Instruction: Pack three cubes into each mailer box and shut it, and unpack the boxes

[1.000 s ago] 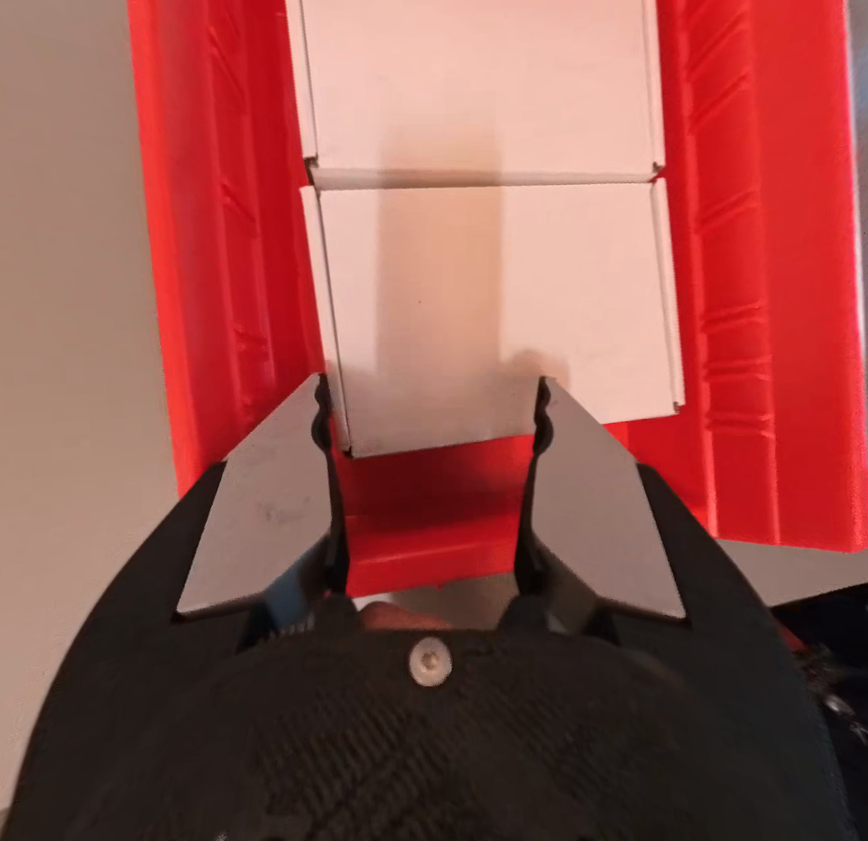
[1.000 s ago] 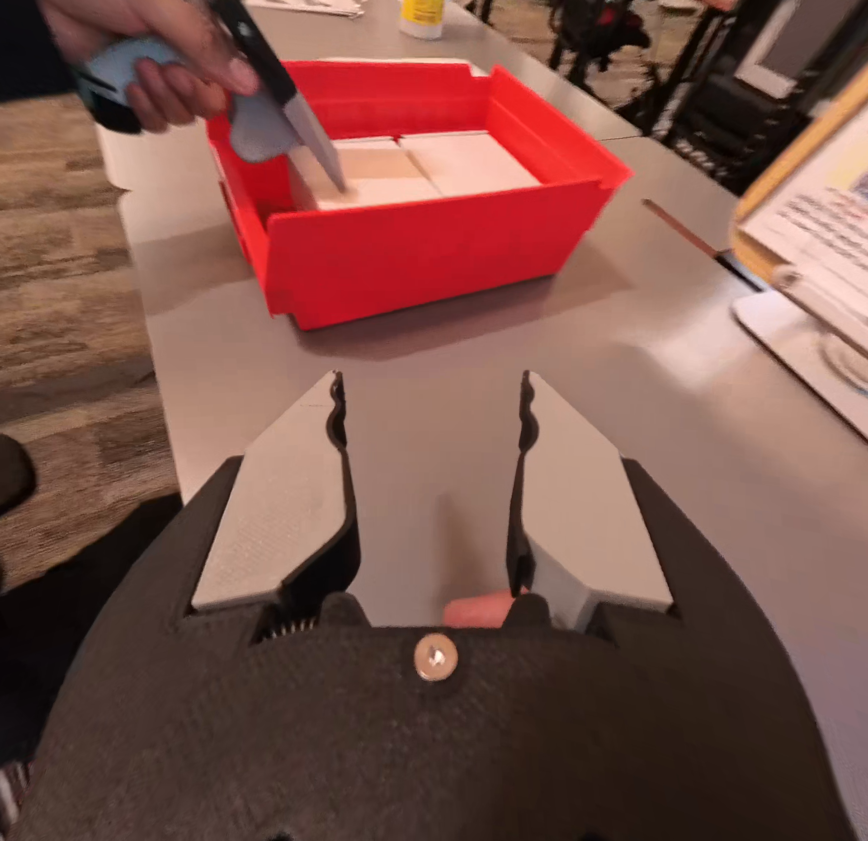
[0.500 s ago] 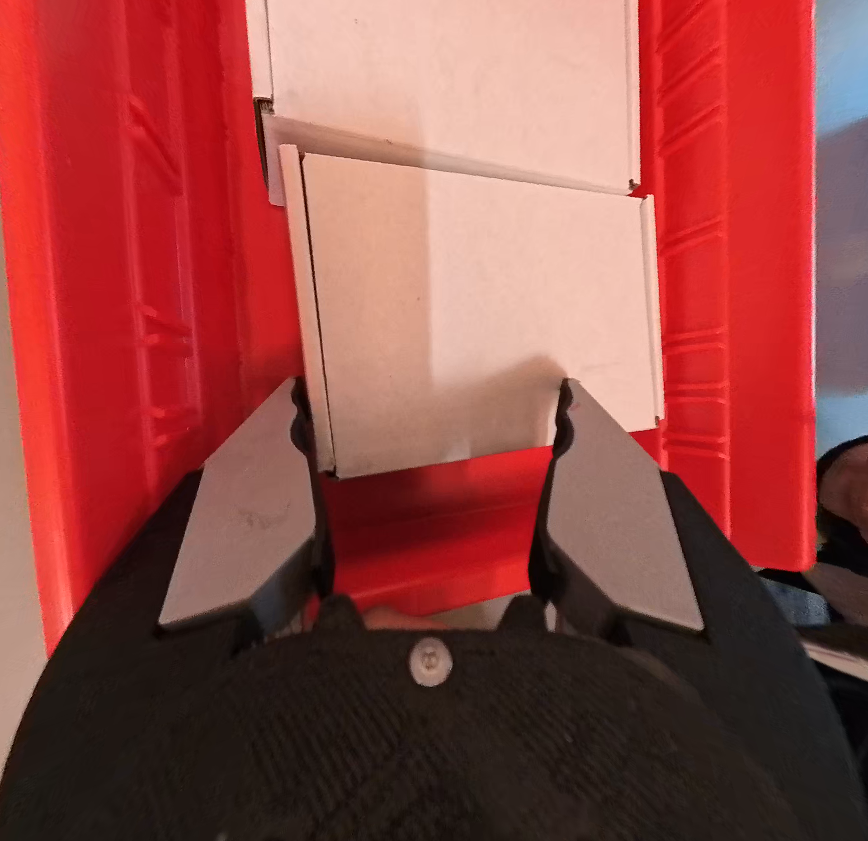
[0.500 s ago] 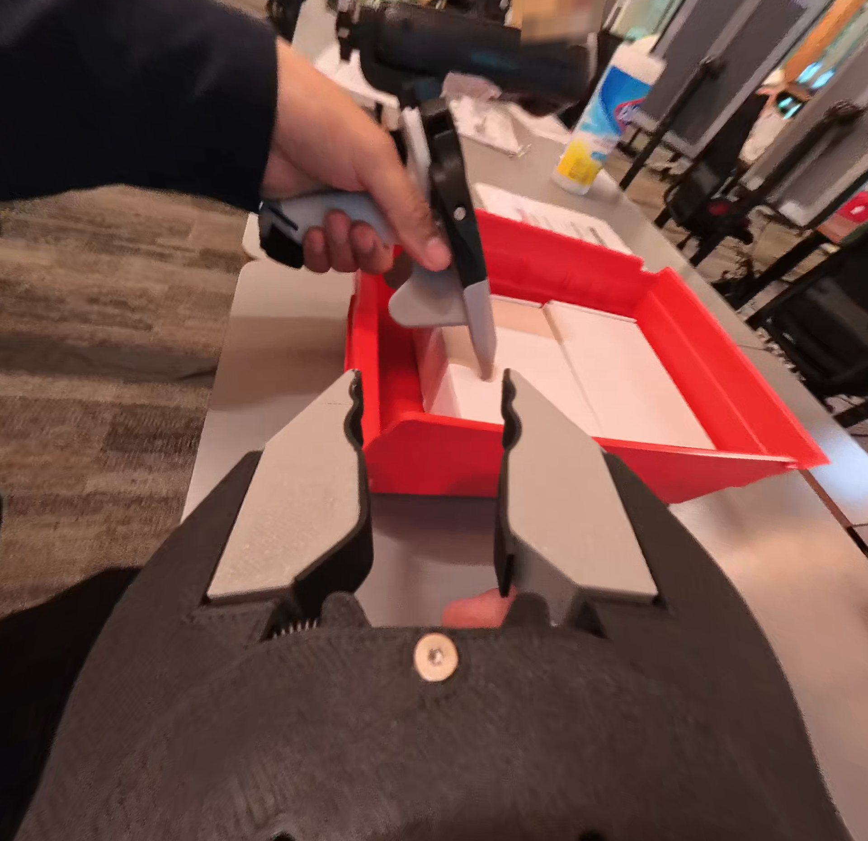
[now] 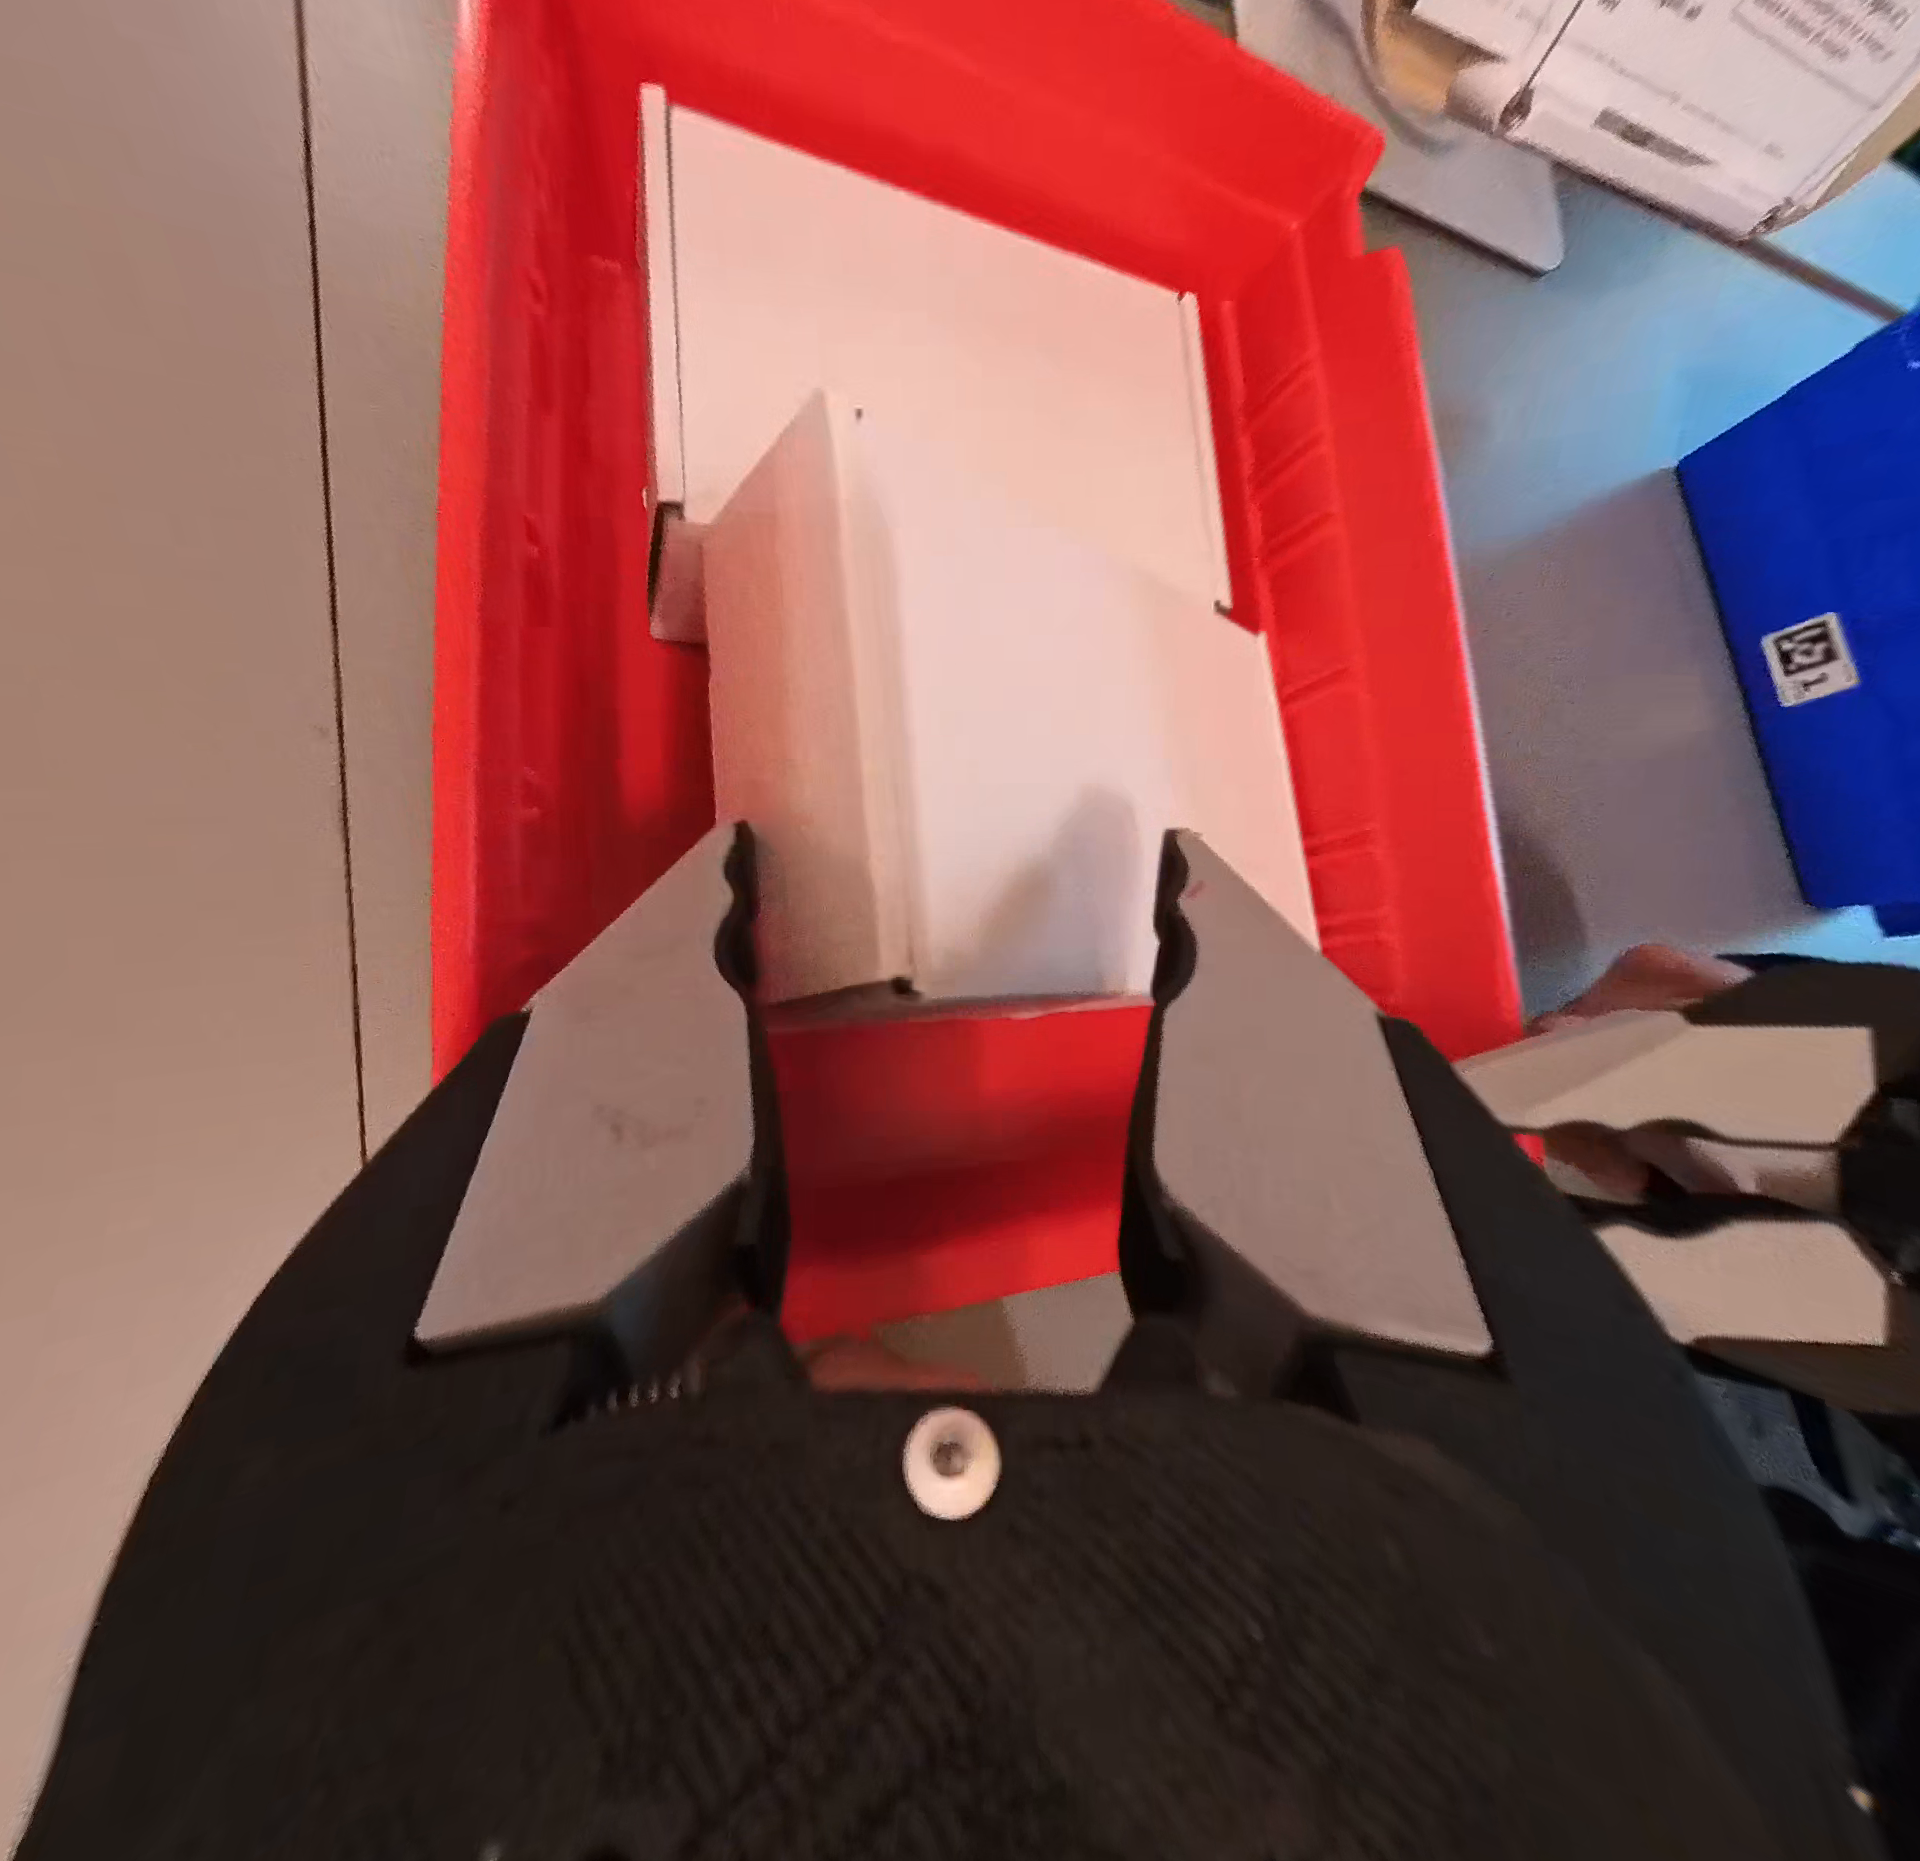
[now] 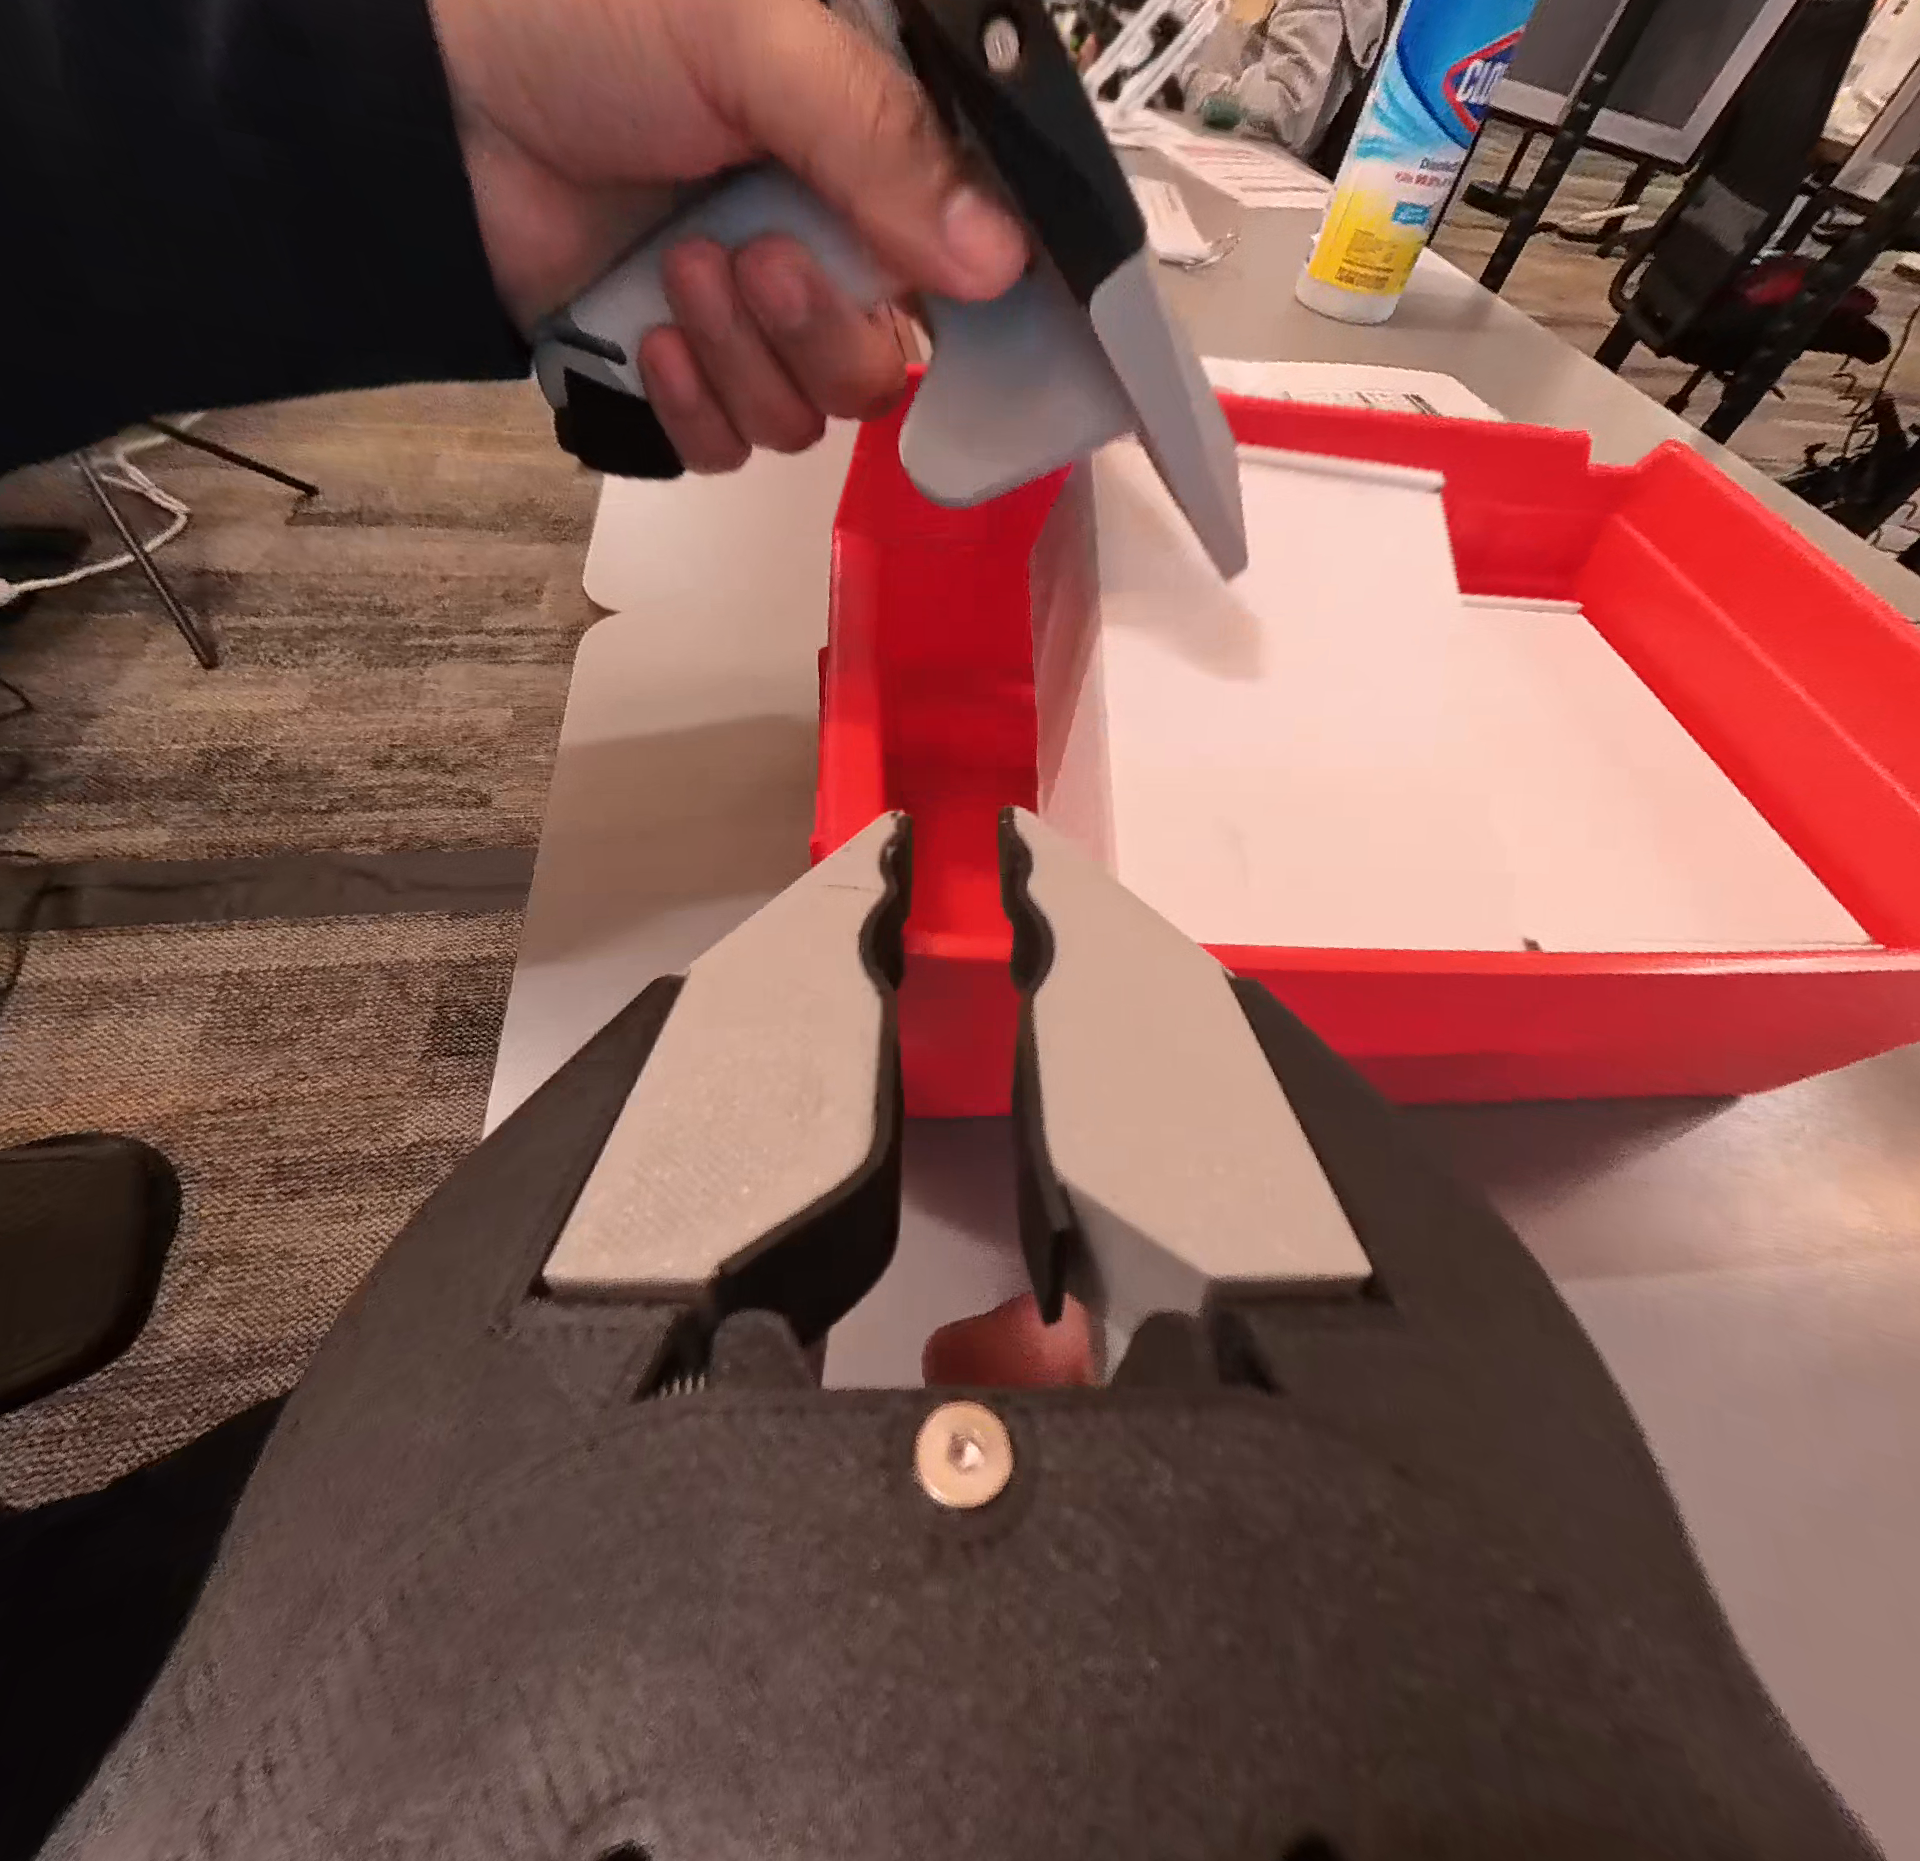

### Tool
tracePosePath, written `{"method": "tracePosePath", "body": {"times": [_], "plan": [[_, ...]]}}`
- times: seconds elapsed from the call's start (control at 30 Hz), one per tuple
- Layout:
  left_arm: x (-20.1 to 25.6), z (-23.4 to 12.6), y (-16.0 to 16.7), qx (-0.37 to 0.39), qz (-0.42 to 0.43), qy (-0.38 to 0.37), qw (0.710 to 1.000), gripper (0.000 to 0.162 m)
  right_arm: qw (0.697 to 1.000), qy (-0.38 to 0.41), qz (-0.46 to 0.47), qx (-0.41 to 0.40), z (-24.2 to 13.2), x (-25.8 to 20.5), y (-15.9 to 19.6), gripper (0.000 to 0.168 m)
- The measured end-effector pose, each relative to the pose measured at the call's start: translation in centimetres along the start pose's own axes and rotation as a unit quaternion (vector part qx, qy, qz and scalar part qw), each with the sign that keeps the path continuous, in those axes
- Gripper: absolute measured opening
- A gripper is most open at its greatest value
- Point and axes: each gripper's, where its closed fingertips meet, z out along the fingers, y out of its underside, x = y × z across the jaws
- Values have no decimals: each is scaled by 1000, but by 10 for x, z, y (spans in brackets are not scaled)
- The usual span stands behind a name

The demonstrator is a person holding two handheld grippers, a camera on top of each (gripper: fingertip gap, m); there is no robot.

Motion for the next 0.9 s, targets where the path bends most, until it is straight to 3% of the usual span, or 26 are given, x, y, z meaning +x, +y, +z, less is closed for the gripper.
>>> {"method": "tracePosePath", "body": {"times": [0.13,0.27,0.9], "plan": [[16,-22,-18,35,31,1,999,66,999,-16,43,15,-1,3,-2,0],[37,-33,-27,37,77,-7,996,65,999,-18,41,15,-2,4,-2,0],[99,-15,-60,8,210,-59,976,66,999,-17,39,6,-1,4,-2,0]]}}
